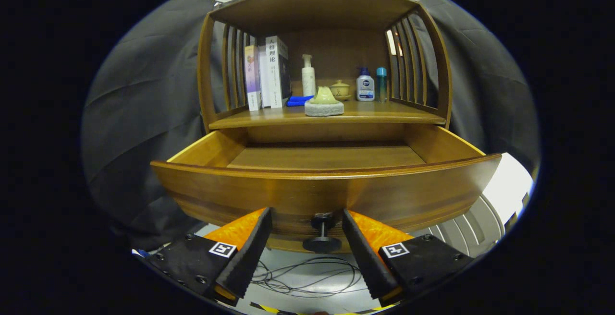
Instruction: Pull open the drawer, take out the items inside it, and place them on the countertop above the cabinet.
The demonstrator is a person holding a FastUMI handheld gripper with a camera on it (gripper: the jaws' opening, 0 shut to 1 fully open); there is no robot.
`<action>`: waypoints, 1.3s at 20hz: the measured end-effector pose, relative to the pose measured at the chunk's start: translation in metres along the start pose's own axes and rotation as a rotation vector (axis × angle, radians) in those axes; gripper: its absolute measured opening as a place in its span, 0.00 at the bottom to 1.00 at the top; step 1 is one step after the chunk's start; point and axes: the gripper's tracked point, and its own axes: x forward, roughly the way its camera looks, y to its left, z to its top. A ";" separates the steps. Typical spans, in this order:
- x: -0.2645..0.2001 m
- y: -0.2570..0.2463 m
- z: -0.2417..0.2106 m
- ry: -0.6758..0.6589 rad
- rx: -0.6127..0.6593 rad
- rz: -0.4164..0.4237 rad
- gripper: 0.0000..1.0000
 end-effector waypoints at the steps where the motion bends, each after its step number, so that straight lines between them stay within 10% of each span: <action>1: 0.005 0.000 0.004 -0.003 0.002 -0.006 0.94; 26: 0.132 -0.012 0.059 -0.120 -0.081 -0.096 0.95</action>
